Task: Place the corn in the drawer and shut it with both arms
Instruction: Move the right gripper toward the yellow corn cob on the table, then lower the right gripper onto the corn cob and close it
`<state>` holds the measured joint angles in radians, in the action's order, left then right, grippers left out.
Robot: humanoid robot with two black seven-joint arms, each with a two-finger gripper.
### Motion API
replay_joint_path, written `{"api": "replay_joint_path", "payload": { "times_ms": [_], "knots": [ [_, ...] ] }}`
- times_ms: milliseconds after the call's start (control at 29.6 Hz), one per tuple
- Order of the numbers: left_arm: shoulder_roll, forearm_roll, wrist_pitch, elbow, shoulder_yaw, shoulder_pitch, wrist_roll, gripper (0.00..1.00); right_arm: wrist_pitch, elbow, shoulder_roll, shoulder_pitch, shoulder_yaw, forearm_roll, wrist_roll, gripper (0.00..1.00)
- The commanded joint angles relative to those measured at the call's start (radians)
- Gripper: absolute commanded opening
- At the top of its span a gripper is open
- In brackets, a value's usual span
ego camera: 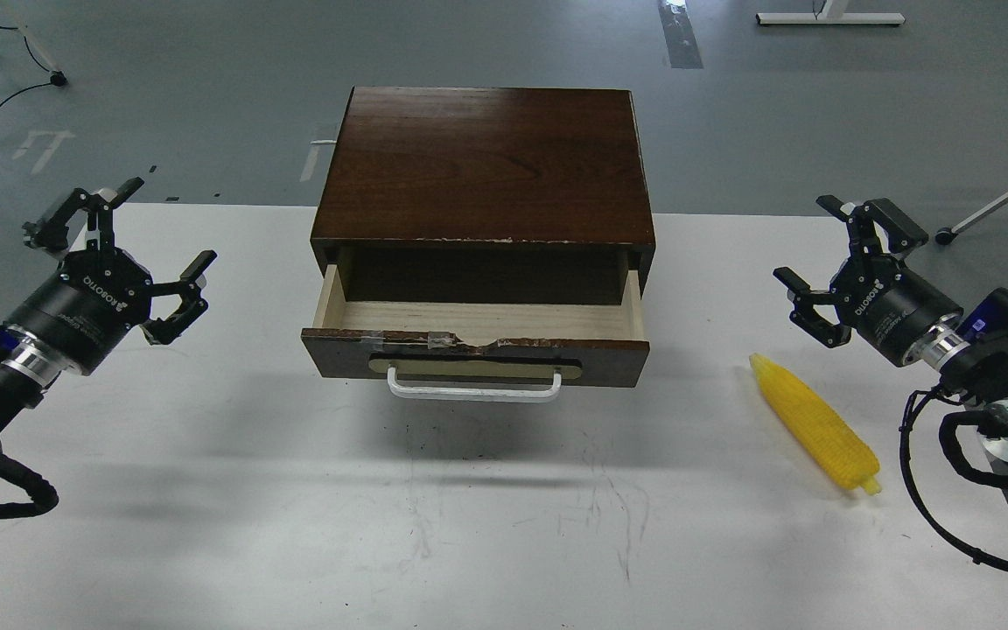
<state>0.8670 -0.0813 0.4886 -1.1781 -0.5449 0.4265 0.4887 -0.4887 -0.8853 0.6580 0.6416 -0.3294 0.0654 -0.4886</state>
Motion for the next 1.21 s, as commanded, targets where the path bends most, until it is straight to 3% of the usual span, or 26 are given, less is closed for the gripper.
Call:
{"api": "replay_joint_path", "payload": {
  "times_ms": [0,371,675,810,1012,1181],
  "knots": [
    [-0.002,0.000,0.000,0.000,0.000,0.000,0.000,0.99,0.000,0.000,-0.005,-0.003,0.000,-0.001,0.000,1.00],
    [0.000,0.001,0.000,0.000,-0.001,0.000,0.000,0.99,0.000,-0.032,0.047,0.050,0.007,0.057,0.000,1.00],
    [0.004,0.001,0.000,-0.002,-0.013,0.001,0.000,0.99,0.000,-0.190,0.276,0.224,0.033,0.567,0.000,1.00],
    [0.006,0.003,0.000,-0.003,-0.015,0.001,0.000,0.99,0.000,-0.242,0.351,0.280,0.088,0.984,0.000,1.00],
    [0.009,0.005,0.000,-0.005,-0.015,0.003,0.000,0.99,0.000,-0.261,0.359,0.285,0.168,1.387,0.000,1.00],
    [0.010,0.008,0.000,-0.008,-0.015,0.003,0.000,0.99,0.000,-0.253,0.330,0.294,0.277,1.476,0.000,1.00]
  ]
}}
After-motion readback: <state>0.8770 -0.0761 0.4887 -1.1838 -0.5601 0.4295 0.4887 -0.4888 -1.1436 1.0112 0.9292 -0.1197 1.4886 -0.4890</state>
